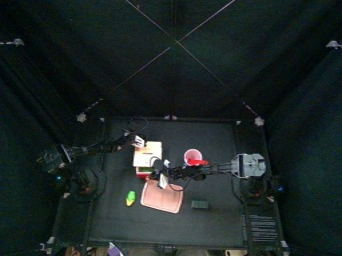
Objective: Close drawer
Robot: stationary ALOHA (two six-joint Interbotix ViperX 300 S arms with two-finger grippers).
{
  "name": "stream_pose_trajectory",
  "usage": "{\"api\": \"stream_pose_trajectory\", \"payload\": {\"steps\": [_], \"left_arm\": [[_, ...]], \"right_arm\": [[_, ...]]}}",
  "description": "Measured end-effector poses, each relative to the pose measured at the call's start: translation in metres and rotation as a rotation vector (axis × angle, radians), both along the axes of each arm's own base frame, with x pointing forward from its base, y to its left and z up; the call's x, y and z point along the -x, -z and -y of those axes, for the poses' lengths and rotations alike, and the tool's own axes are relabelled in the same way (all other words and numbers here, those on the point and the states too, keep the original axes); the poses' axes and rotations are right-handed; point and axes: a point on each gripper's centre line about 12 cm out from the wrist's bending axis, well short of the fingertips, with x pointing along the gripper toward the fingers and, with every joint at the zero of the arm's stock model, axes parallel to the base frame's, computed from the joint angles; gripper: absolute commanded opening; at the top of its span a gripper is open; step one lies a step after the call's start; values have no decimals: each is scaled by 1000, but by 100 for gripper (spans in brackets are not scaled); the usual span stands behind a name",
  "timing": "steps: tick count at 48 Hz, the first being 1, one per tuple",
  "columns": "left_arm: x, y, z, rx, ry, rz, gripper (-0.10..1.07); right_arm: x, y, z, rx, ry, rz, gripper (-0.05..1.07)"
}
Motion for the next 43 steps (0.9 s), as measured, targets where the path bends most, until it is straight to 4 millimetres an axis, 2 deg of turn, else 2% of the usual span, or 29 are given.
{"api": "stream_pose_trajectory", "payload": {"steps": [26, 43], "left_arm": [[0, 0, 0, -1, 0, 1, 32], [0, -4, 0, -11, 2, 9, 32]], "right_arm": [[1, -5, 32, 2, 63, 14, 51], [1, -5, 32, 2, 64, 15, 51]]}}
